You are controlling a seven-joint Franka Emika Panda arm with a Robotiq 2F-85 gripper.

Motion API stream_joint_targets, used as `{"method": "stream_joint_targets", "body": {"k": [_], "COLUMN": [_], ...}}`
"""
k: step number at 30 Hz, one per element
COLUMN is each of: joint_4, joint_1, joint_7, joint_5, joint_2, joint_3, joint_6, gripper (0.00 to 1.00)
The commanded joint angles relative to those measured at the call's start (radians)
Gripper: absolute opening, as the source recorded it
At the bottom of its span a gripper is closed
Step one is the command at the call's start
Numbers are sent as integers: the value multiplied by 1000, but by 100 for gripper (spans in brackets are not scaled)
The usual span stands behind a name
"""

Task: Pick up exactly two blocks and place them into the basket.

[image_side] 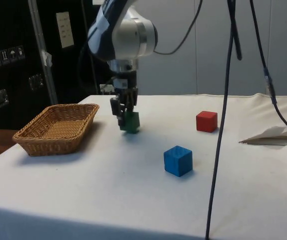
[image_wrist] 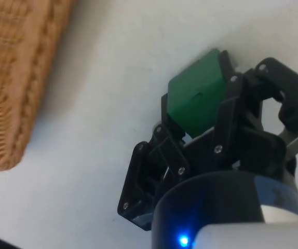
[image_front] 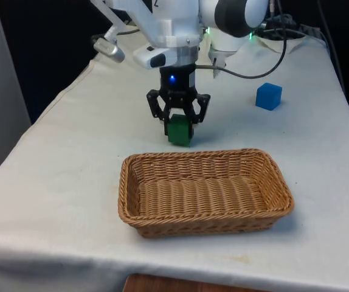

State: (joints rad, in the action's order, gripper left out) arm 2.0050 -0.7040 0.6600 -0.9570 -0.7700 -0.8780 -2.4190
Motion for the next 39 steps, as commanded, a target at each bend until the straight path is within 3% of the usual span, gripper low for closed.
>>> {"method": "stream_joint_targets", "body": {"k": [1, 13, 14, 21, 22, 23, 29, 30, 31, 37, 38, 39], "joint_4": [-19, -155, -146, -256, -236, -270, -357, -330, -368, -433, -403, -441], "joint_1": [-2, 7, 2, 19, 11, 22, 45, 31, 47, 55, 41, 55], "joint_7": [-20, -63, -49, -87, -74, -90, -107, -95, -111, -138, -124, -143], "joint_5": [20, 40, 24, 34, 24, 33, 24, 21, 23, 19, 18, 18], "joint_2": [2, -25, -20, -65, -57, -70, -103, -92, -107, -135, -122, -139], "joint_3": [-17, -73, -72, -108, -106, -111, -119, -125, -119, -117, -125, -116], "joint_6": [29, 136, 123, 212, 193, 222, 273, 256, 278, 298, 283, 300], "gripper": [0, 0, 0, 0, 0, 0, 0, 0, 0, 0, 0, 0]}}
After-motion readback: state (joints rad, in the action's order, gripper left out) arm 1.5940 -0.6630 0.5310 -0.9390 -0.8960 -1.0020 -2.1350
